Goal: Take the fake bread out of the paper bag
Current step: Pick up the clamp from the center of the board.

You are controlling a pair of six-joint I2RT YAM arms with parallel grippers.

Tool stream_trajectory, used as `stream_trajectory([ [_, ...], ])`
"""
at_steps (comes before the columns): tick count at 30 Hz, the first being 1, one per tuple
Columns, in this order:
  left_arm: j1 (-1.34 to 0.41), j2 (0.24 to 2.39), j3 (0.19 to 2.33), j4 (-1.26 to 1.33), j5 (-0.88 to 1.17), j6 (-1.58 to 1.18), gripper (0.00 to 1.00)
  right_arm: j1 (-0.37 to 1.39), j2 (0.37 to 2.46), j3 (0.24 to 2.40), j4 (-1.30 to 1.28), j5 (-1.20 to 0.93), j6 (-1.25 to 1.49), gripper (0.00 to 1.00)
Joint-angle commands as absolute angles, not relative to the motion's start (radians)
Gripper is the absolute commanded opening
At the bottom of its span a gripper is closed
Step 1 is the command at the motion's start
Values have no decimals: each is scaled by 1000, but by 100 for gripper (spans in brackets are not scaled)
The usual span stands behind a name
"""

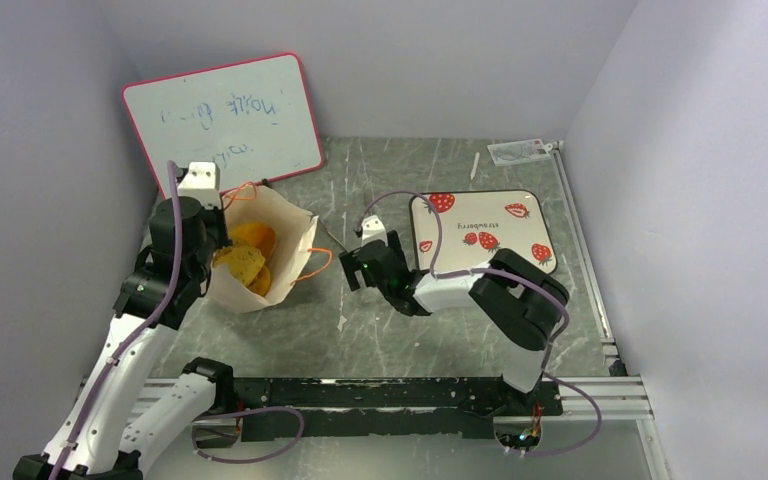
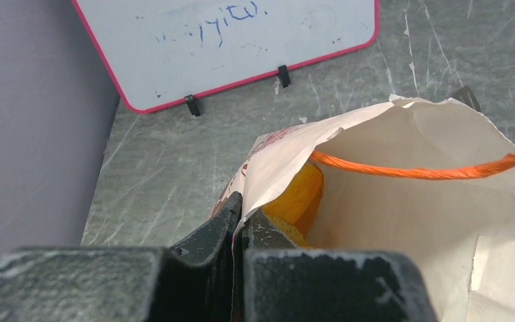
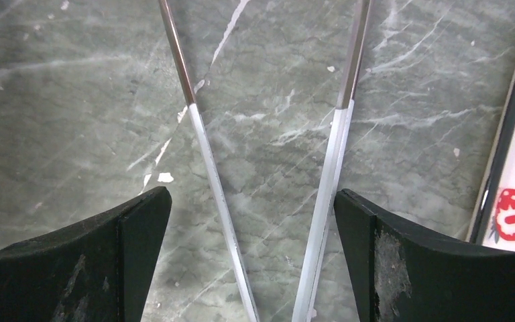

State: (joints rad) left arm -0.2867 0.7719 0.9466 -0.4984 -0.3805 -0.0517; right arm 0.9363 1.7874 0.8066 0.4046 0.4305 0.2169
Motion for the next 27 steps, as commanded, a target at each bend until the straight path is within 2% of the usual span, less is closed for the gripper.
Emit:
stream_trajectory([
  [1, -279, 764, 948, -415, -347, -42, 7, 942, 1839, 805, 489, 450, 219, 97],
  [11, -279, 751, 904, -401, -175, 47, 7, 940, 1906, 771, 550, 423, 258, 96],
  [14, -279, 758, 900, -405, -159, 67, 7, 940, 1916, 754, 563, 414, 267, 91],
  [20, -279, 762, 899, -419, -153, 101, 7, 938, 1944, 754, 578, 418, 270, 88],
  [23, -279, 759, 900, -428, -168, 124, 7, 936, 1964, 763, 595, 419, 260, 82],
  [27, -279, 760, 897, -441, -182, 144, 7, 936, 1980, 770, 617, 410, 253, 62],
])
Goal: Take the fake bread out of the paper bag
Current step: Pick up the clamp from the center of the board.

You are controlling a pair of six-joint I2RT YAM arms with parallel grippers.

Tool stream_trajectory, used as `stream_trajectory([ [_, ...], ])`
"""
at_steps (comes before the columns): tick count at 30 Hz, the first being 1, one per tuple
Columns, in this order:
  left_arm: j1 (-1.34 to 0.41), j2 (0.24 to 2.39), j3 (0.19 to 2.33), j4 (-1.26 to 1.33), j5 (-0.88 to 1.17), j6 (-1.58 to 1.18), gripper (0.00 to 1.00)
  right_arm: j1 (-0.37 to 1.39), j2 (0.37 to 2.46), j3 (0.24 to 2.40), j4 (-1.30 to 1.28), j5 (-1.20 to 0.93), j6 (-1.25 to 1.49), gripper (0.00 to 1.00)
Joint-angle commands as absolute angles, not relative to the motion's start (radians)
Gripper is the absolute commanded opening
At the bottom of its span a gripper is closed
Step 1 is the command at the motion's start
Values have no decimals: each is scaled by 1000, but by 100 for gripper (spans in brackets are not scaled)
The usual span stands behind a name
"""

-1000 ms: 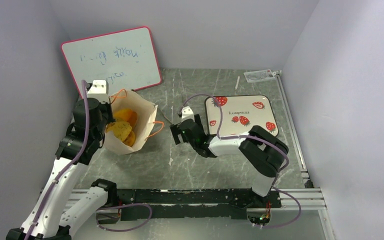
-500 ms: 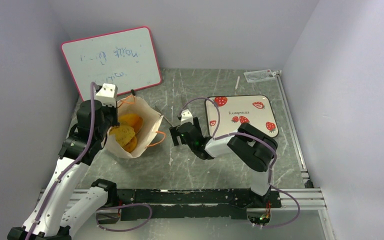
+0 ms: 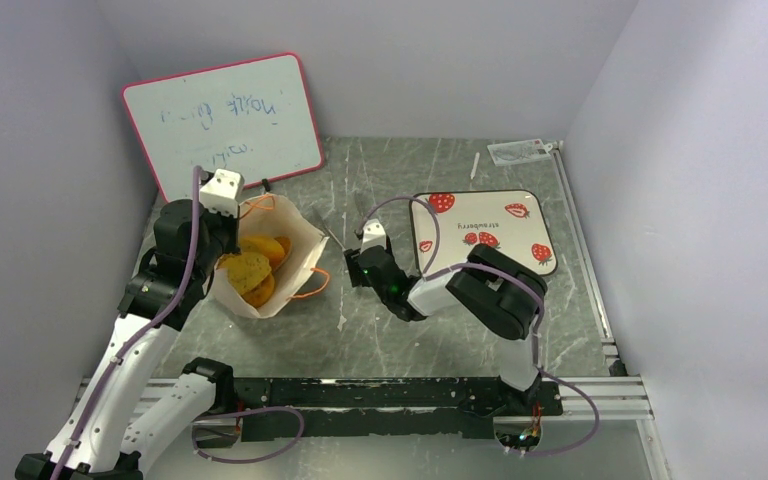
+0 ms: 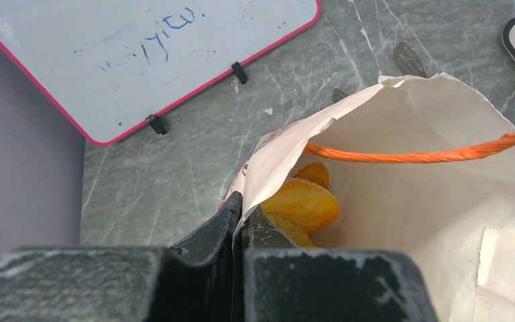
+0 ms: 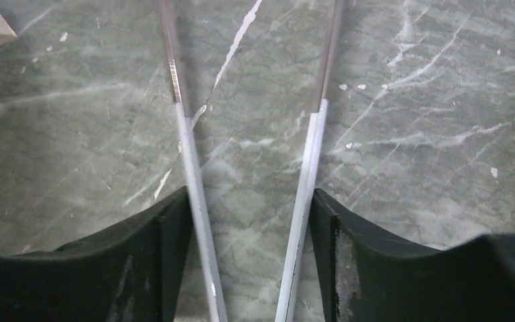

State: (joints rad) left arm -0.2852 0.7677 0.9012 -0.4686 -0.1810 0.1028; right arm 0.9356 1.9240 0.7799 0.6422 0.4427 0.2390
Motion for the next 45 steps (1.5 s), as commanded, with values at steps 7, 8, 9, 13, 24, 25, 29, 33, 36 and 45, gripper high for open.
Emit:
stream_trajectory([
  [7, -279, 752, 880, -437, -193, 186, 7, 937, 1946, 761, 602, 419, 267, 58],
  [8, -279, 752, 877, -435, -193, 193, 7, 935, 1923, 759, 586, 420, 274, 57],
  [9, -279, 752, 870, -430, -192, 200, 7, 934, 1898, 759, 565, 418, 286, 55],
  [13, -279, 760, 869, -426, -179, 218, 7, 928, 1791, 778, 436, 393, 338, 49],
  [24, -280, 751, 897, -430, -78, 212, 7, 915, 1572, 814, 157, 366, 411, 40],
  [25, -281, 753, 898, -426, -72, 212, 7, 914, 1556, 815, 145, 370, 409, 39],
  [29, -281, 773, 904, -421, -49, 222, 7, 913, 1481, 823, 89, 397, 398, 38],
  [33, -284, 778, 896, -407, -27, 219, 7, 899, 1417, 845, 32, 410, 395, 34],
  [36, -299, 781, 881, -403, -25, 221, 7, 888, 1382, 871, -23, 412, 403, 34],
  [45, -430, 802, 827, -362, -118, 198, 7, 886, 1251, 978, -208, 446, 405, 33],
])
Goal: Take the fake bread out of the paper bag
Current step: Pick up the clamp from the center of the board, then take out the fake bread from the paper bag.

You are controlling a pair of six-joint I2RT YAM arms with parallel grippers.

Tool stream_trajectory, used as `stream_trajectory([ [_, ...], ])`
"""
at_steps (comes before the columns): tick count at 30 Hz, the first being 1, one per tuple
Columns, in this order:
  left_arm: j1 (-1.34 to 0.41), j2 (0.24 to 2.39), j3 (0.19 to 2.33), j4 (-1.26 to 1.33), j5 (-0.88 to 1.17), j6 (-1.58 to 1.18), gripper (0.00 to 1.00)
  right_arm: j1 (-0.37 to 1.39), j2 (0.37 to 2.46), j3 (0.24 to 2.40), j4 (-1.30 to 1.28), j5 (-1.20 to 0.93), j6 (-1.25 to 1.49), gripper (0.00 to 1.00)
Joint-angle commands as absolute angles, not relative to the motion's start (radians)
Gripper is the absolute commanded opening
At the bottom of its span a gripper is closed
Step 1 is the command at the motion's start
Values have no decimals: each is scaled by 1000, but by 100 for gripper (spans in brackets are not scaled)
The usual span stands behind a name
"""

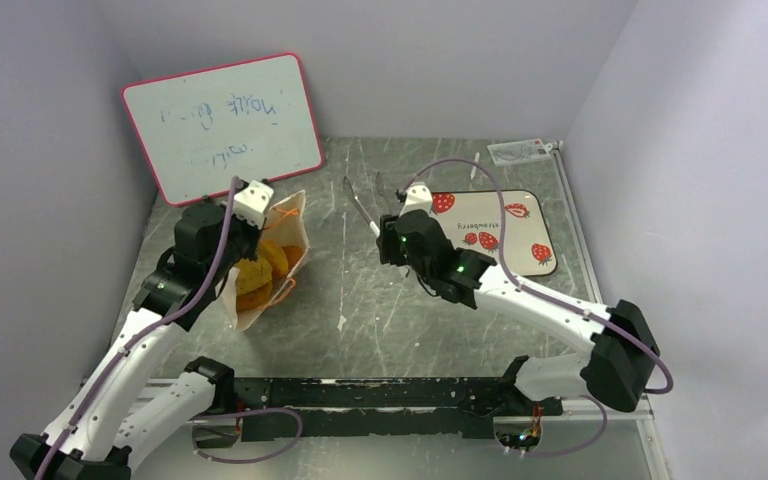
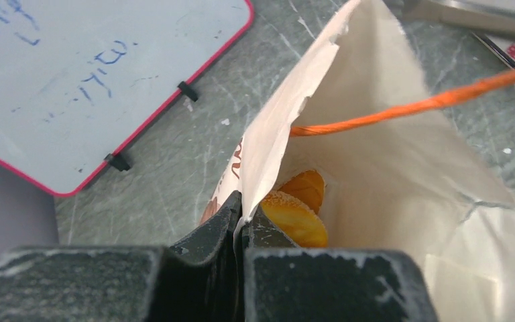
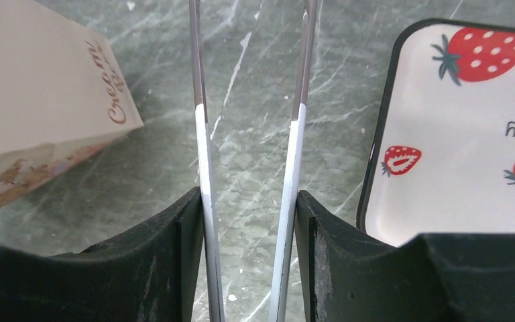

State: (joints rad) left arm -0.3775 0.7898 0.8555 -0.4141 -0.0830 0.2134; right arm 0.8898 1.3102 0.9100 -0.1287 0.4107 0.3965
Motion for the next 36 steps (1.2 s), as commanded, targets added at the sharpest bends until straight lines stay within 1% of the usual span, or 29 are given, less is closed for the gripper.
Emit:
stream_trajectory([
  [1, -448, 807, 824, -356, -129, 193, 7, 888, 1242, 992, -225, 447, 405, 34],
  [10, -674, 857, 806, -353, -273, 72, 7, 888, 1183, 1139, -389, 463, 383, 33],
  [14, -806, 873, 794, -391, -453, -70, 7, 887, 1192, 1172, -431, 470, 378, 33],
  [18, -916, 923, 834, -514, -712, -267, 7, 888, 1209, 1190, -482, 431, 383, 33],
  [22, -940, 970, 872, -588, -865, -441, 7, 888, 1205, 1160, -512, 387, 398, 30],
  [24, -941, 996, 900, -671, -958, -574, 7, 888, 1196, 1135, -521, 375, 406, 30],
  [27, -940, 1014, 901, -700, -1026, -658, 7, 889, 1186, 1101, -531, 360, 415, 30],
  [32, -939, 962, 811, -556, -1056, -586, 7, 890, 1164, 1079, -542, 371, 407, 29],
  [34, -936, 891, 733, -406, -1016, -448, 7, 890, 1160, 1086, -550, 373, 397, 29],
  [36, -931, 766, 616, -200, -892, -240, 7, 890, 1156, 1097, -555, 365, 387, 29],
])
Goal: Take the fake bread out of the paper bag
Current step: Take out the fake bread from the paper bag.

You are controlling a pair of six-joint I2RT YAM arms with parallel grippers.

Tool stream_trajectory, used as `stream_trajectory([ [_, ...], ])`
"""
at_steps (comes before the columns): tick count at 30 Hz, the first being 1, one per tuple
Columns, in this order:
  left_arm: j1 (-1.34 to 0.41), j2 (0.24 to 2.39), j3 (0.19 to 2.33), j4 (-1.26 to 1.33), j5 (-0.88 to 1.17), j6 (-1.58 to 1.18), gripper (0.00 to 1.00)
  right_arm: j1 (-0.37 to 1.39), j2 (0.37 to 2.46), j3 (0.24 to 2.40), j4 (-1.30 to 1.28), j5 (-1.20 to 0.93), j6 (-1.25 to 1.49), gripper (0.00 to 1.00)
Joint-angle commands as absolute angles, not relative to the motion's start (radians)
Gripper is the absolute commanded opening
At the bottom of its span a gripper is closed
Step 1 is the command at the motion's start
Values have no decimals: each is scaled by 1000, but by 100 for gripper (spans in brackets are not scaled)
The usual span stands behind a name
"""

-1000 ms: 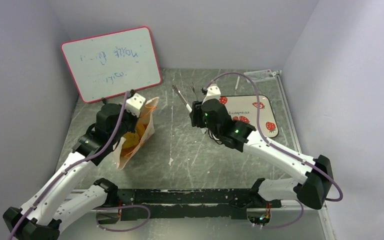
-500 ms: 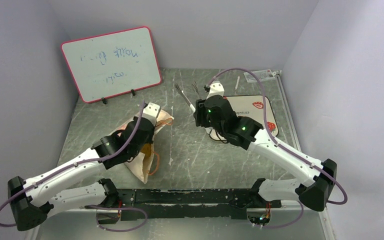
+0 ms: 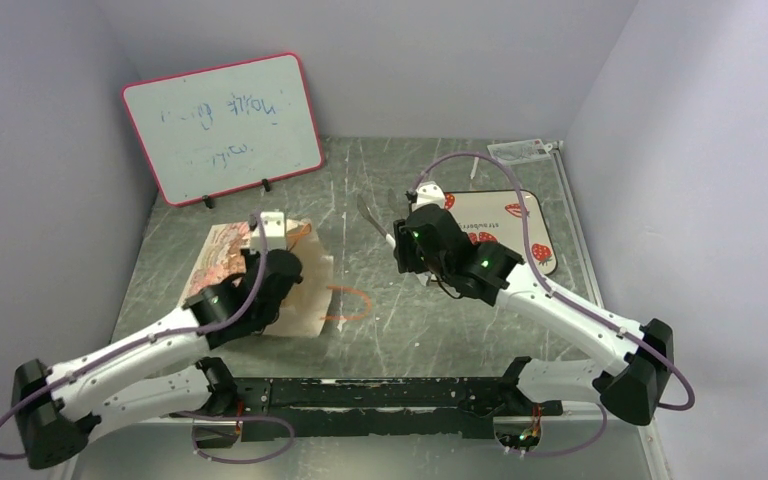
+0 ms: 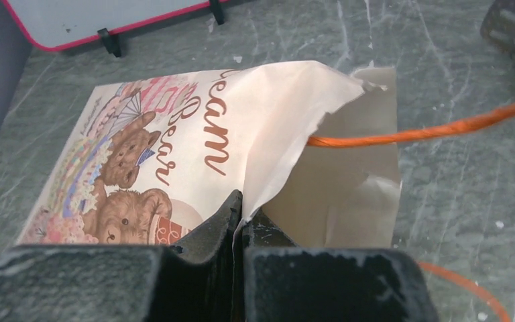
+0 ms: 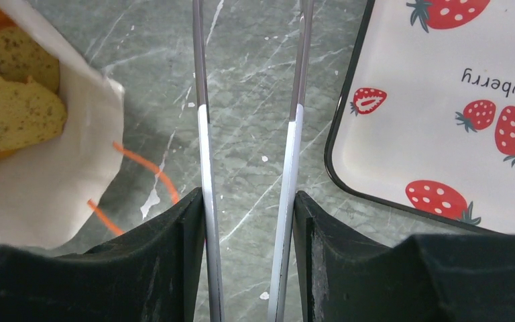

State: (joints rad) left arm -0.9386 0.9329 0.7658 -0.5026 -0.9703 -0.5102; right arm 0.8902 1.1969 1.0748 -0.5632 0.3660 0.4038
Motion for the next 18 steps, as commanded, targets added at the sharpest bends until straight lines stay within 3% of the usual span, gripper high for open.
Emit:
stream_trajectory([
  [1, -925, 704, 556, -124, -856, -179, 7, 890, 1154, 1101, -558, 354, 377, 29],
  [7, -829, 543, 482, -54, -681, -57, 7, 891, 1125, 1097, -580, 309, 348, 29],
  [13, -633, 790, 627, -113, -306, -25, 7, 893, 1078, 1065, -582, 230, 346, 29],
  [18, -543, 933, 670, -19, -184, 70, 7, 895, 1036, 1031, -577, 213, 336, 29],
])
